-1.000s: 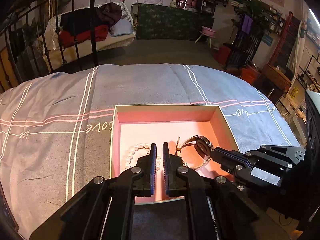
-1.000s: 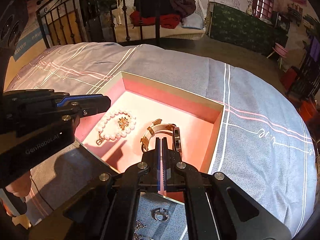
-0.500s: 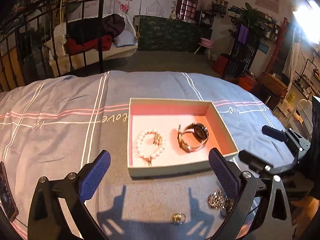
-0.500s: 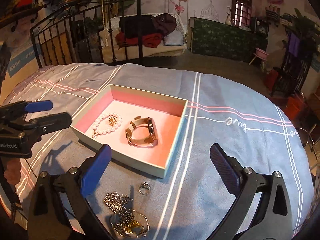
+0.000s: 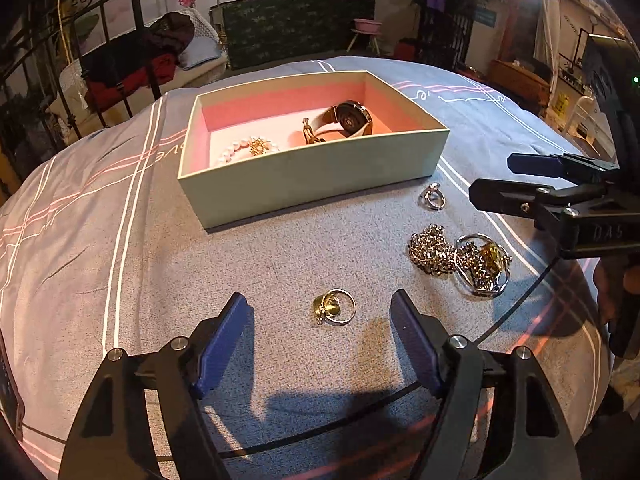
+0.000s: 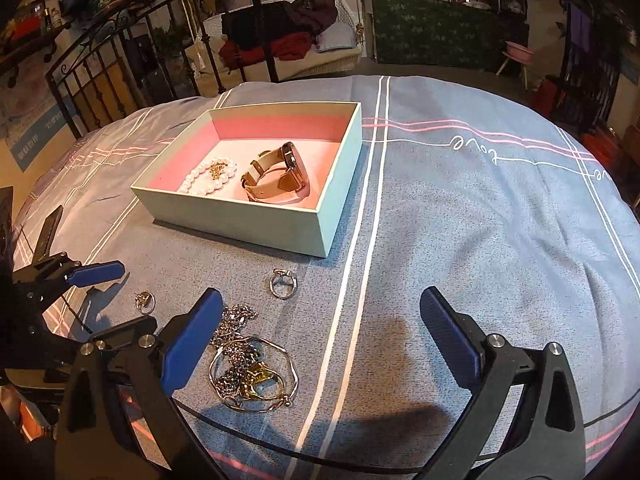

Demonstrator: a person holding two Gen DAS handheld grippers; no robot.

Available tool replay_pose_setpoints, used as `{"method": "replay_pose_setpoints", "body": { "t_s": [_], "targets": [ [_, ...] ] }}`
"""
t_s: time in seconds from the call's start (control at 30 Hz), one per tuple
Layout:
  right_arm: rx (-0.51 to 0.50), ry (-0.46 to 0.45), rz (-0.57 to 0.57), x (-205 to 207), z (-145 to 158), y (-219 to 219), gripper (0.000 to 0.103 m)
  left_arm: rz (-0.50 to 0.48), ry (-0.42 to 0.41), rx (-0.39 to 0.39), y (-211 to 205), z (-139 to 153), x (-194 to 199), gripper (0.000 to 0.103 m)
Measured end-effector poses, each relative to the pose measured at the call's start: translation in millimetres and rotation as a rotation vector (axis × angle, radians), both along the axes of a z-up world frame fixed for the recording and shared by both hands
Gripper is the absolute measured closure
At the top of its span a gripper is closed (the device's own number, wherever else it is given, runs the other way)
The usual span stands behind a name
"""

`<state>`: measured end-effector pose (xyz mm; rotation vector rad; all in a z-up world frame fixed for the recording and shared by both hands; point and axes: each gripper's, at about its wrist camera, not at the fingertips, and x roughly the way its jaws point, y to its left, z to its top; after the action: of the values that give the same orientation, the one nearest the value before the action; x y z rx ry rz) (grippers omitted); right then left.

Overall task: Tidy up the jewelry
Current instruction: 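Withdraw both tools back toward the chains and rings on the bed, then grasp a silver ring with the right tool and place it in the box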

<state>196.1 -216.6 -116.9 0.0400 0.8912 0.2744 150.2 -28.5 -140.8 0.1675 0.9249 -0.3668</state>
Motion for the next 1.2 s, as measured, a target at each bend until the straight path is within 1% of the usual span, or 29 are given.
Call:
{"method": "replay_pose_setpoints", "body": {
  "t_s": [0.07,0.13,0.17,0.2,0.3,0.33,0.37,0.4,0.43,0.5,0.57,0.7,0.77,0.83,1.03,1.13,1.17,1.2],
  "targets": [
    [-0.005,0.004,0.007,0.5,-1.5,3.7,0.005,-0.005,0.006,-0.005,1.9,-3.7,1.4,0.031],
    [-0.004,0.013,0.011,0.8,-5.1,5.9,0.005,-0.015,-0.009,0.009,1.3,-5.0,1.9,0.034],
    [-0.005,0.018,0.012,1.5,-6.3,7.0,0.005,-0.024,-0.016,0.011,0.4,-4.4,2.0,0.040],
    [-0.007,0.022,0.014,2.0,-7.4,8.0,0.005,-0.034,-0.023,0.011,-0.5,-3.7,2.1,0.051],
    [-0.020,0.032,0.022,2.8,-9.1,12.2,0.005,-0.052,-0.039,0.022,-2.9,-3.6,4.0,0.070],
    [-0.023,0.032,0.024,2.3,-9.4,13.4,0.005,-0.060,-0.044,0.022,-4.3,-2.7,3.9,0.073],
    [-0.023,0.033,0.028,2.5,-9.2,14.3,0.005,-0.070,-0.048,0.022,-5.1,-2.2,3.8,0.082],
    [-0.024,0.032,0.031,3.2,-8.9,14.6,0.005,-0.072,-0.054,0.029,-6.1,-1.9,3.8,0.087],
    [-0.025,0.032,0.035,3.8,-8.4,16.0,0.005,-0.075,-0.058,0.033,-6.5,-1.7,3.9,0.087],
    [-0.031,0.033,0.045,5.2,-8.4,19.8,0.005,-0.067,-0.067,0.032,-5.3,-0.6,4.2,0.092],
    [-0.036,0.030,0.055,6.2,-8.0,23.5,0.005,-0.051,-0.065,0.007,-0.4,3.0,6.9,0.094],
    [-0.048,0.031,0.072,9.7,-8.0,30.3,0.005,-0.011,-0.076,-0.075,14.0,17.6,11.1,0.094],
    [-0.053,0.030,0.074,11.2,-8.0,32.3,0.005,0.010,-0.073,-0.131,22.6,25.8,14.5,0.094],
    [-0.056,0.038,0.077,13.0,-9.6,34.1,0.005,0.029,-0.074,-0.163,28.8,31.4,17.0,0.094],
    [-0.080,0.072,0.092,20.7,-18.0,39.2,0.005,0.061,-0.071,-0.184,34.9,35.9,19.4,0.094],
    [-0.098,0.088,0.097,26.6,-22.9,43.6,0.006,0.065,-0.068,-0.172,34.1,33.9,18.9,0.094],
    [-0.103,0.093,0.099,28.5,-24.4,45.2,0.007,0.063,-0.065,-0.172,33.6,32.8,18.7,0.094],
    [-0.102,0.103,0.110,30.6,-26.2,46.8,0.016,0.065,-0.063,-0.169,32.9,31.9,18.4,0.094]
  ]
}}
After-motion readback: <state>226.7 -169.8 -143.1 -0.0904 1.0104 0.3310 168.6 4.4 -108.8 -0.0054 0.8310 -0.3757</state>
